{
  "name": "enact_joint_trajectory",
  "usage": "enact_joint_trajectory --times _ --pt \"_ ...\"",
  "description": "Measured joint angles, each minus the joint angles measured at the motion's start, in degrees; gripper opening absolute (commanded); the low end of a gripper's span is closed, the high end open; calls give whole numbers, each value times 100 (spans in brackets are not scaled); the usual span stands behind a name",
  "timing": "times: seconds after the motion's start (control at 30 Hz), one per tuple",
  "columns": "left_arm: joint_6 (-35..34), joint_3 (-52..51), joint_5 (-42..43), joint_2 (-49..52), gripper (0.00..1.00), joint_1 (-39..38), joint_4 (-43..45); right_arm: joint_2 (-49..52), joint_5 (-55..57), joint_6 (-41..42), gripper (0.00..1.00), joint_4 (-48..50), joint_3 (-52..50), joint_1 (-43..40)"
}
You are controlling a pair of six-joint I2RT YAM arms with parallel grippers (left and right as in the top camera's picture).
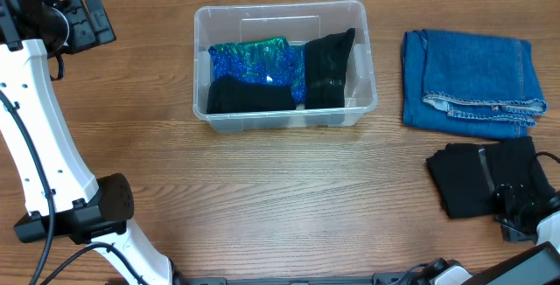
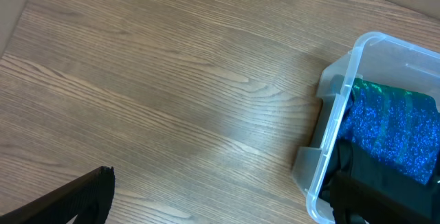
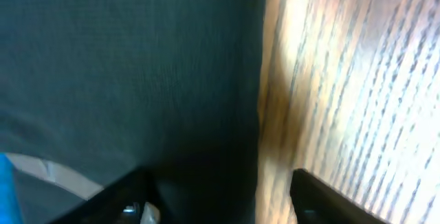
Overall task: Pack container
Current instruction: 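Reach right gripper to the black folded garment and grasp it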
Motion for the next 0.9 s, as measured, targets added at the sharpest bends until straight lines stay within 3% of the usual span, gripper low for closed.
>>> enact_joint_trajectory --times 0.33,0.43,0.57,0.9 --pt "0 0 -2 0 100 0 0 0 -33 0 61 748 -426 299" --pt "0 0 -2 0 100 0 0 0 -46 4 30 844 -459 310" --pt "0 0 -2 0 100 0 0 -2 -122 39 4 935 -468 341" --pt "0 0 -2 0 100 0 0 -17 -240 31 4 673 -411 341"
